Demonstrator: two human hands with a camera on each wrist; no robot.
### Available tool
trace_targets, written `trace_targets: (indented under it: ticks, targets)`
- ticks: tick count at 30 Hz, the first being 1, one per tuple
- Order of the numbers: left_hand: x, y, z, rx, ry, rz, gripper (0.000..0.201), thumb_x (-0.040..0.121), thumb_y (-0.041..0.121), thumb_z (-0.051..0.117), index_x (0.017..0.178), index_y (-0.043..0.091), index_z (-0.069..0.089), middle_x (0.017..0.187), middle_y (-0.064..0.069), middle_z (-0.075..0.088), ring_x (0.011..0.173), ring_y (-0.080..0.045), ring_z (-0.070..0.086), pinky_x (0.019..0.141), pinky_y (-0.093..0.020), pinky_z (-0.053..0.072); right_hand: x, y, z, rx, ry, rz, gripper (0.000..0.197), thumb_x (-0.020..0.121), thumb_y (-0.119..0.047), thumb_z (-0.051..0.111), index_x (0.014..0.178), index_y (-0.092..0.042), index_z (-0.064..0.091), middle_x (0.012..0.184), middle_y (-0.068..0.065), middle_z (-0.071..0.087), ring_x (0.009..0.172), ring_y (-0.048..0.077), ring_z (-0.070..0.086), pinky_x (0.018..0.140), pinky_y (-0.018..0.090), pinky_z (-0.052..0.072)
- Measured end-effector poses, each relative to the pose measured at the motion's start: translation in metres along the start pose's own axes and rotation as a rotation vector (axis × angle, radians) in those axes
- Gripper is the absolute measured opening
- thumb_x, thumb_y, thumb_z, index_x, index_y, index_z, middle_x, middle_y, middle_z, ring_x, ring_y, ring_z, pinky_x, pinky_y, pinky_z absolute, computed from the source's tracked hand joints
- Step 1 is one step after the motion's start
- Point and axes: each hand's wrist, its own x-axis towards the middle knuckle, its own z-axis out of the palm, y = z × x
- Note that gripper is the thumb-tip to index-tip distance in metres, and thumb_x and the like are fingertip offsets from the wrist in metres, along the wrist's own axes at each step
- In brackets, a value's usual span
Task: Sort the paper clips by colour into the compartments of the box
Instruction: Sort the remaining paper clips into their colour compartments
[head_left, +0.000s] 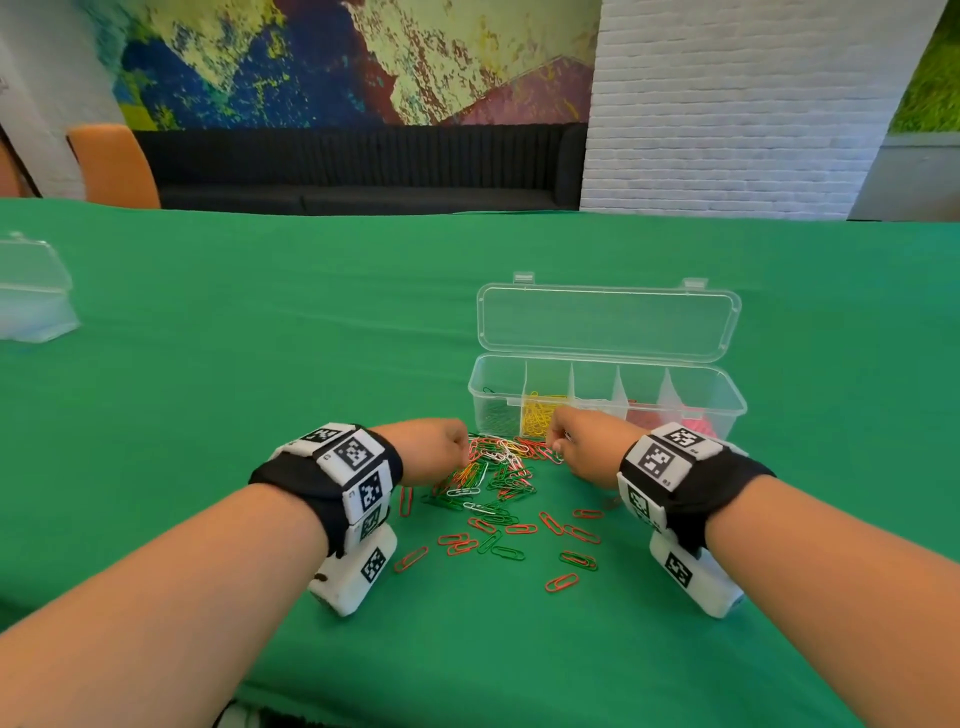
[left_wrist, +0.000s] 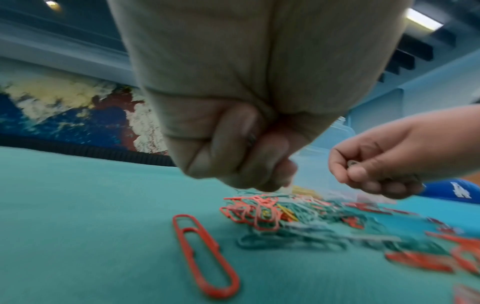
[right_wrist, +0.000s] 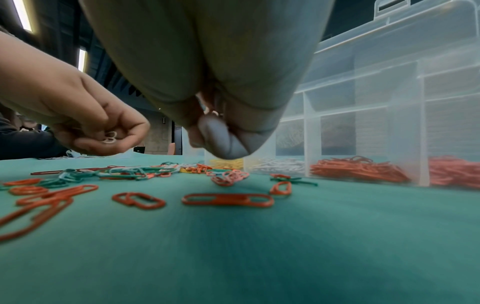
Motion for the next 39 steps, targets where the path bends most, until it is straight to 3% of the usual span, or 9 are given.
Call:
trace_targets:
  ticks: [2, 5, 10, 22, 27, 32, 35, 37, 39]
  targets:
    - [-0.004, 0.004, 0.003, 0.001, -0.037, 0.017, 0.019, 0.094, 0.01, 0.035, 0.089, 0.018, 0.051, 0.07, 0.004, 0.044, 0.062, -0.01, 0.039, 0.054, -0.021, 0.031, -0.002, -0.002, -0.002, 0.015, -0.007, -0.005, 0.026, 0.1, -0.011, 0.033, 0.117, -0.006, 0.052, 0.12, 0.011, 0.058, 0.105, 0.023, 0.055, 0.082, 0.024, 0.037]
    - [-0.01, 0.005, 0.008, 0.095, -0.017, 0.041, 0.01, 0.093, 0.023, 0.043, 0.089, 0.019, 0.052, 0.072, 0.004, 0.046, 0.071, -0.016, 0.046, 0.059, -0.022, 0.035, -0.004, -0.003, -0.004, 0.029, 0.006, -0.013, 0.03, 0.1, -0.009, 0.031, 0.118, -0.003, 0.054, 0.12, 0.014, 0.058, 0.108, 0.025, 0.056, 0.077, 0.022, 0.036]
    - [-0.013, 0.004, 0.015, 0.215, 0.039, 0.038, 0.017, 0.082, 0.034, 0.065, 0.095, 0.026, 0.058, 0.069, 0.01, 0.047, 0.057, -0.005, 0.044, 0.049, -0.021, 0.033, -0.004, -0.001, -0.003, 0.042, 0.007, -0.012, 0.03, 0.099, -0.008, 0.03, 0.117, -0.004, 0.053, 0.12, 0.013, 0.058, 0.109, 0.024, 0.055, 0.077, 0.021, 0.034]
    - [-0.013, 0.001, 0.018, 0.175, 0.027, 0.152, 0.008, 0.086, 0.026, 0.063, 0.093, 0.021, 0.064, 0.067, 0.013, 0.046, 0.059, -0.003, 0.043, 0.05, -0.018, 0.031, -0.002, 0.002, -0.001, -0.027, -0.02, -0.044, 0.027, 0.098, -0.008, 0.032, 0.112, -0.008, 0.055, 0.118, 0.01, 0.058, 0.106, 0.023, 0.054, 0.08, 0.023, 0.036]
    - [-0.013, -0.012, 0.013, 0.083, 0.06, 0.081, 0.016, 0.082, 0.027, 0.068, 0.086, 0.026, 0.053, 0.068, 0.008, 0.05, 0.063, -0.016, 0.053, 0.053, -0.022, 0.04, -0.003, 0.0, -0.002, -0.07, -0.015, -0.094, 0.025, 0.098, -0.011, 0.034, 0.11, -0.012, 0.056, 0.114, 0.006, 0.059, 0.089, 0.015, 0.047, 0.078, 0.021, 0.034]
    - [-0.013, -0.014, 0.014, 0.123, 0.062, 0.051, 0.01, 0.083, 0.029, 0.065, 0.087, 0.026, 0.056, 0.068, 0.01, 0.052, 0.058, -0.012, 0.055, 0.05, -0.02, 0.039, -0.012, -0.008, -0.003, -0.171, 0.012, -0.207, 0.025, 0.097, -0.017, 0.039, 0.111, -0.018, 0.06, 0.115, -0.002, 0.062, 0.092, 0.014, 0.053, 0.081, 0.023, 0.04]
    - [-0.014, -0.011, 0.013, 0.134, 0.061, 0.069, 0.007, 0.086, 0.027, 0.062, 0.089, 0.023, 0.057, 0.066, 0.011, 0.05, 0.05, -0.004, 0.048, 0.047, -0.018, 0.037, -0.02, -0.026, -0.001, -0.3, -0.004, -0.318, 0.023, 0.094, -0.024, 0.046, 0.11, -0.024, 0.063, 0.101, -0.006, 0.063, 0.085, 0.014, 0.05, 0.073, 0.022, 0.036]
    - [-0.015, -0.011, 0.012, 0.13, 0.07, 0.074, 0.007, 0.086, 0.026, 0.062, 0.089, 0.023, 0.056, 0.065, 0.011, 0.049, 0.049, -0.002, 0.045, 0.047, -0.018, 0.036, -0.022, -0.039, 0.002, -0.342, -0.032, -0.372, 0.021, 0.092, -0.026, 0.051, 0.108, -0.027, 0.064, 0.078, -0.012, 0.054, 0.081, 0.014, 0.049, 0.07, 0.022, 0.033]
    - [-0.015, -0.01, 0.012, 0.131, 0.076, 0.075, 0.007, 0.086, 0.024, 0.061, 0.089, 0.023, 0.055, 0.065, 0.011, 0.048, 0.049, -0.001, 0.044, 0.047, -0.017, 0.035, -0.02, -0.049, 0.005, -0.376, -0.049, -0.4, 0.021, 0.091, -0.029, 0.053, 0.109, -0.03, 0.064, 0.071, -0.013, 0.046, 0.077, 0.011, 0.047, 0.068, 0.022, 0.034]
